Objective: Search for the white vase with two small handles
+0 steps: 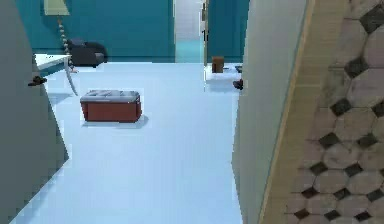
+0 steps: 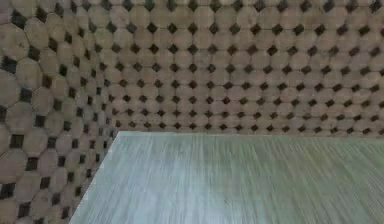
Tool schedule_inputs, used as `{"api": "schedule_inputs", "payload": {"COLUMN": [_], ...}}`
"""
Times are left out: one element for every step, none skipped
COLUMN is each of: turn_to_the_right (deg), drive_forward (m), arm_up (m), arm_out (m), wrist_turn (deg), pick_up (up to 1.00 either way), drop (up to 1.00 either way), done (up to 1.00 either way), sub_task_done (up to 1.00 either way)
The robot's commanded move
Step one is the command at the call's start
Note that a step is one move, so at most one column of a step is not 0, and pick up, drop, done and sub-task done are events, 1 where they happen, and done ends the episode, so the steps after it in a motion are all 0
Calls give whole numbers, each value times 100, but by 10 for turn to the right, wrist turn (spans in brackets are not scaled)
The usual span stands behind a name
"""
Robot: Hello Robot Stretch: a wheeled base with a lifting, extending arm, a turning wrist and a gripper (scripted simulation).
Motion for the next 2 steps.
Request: {"api": "schedule_inputs", "payload": {"turn_to_the_right": [0, 0], "drive_forward": [100, 100], "arm_up": [0, 0], "arm_out": [0, 0], "wrist_turn": [0, 0], "pick_up": [0, 0], "drop": [0, 0], "done": [0, 0], "sub_task_done": [0, 0]}}
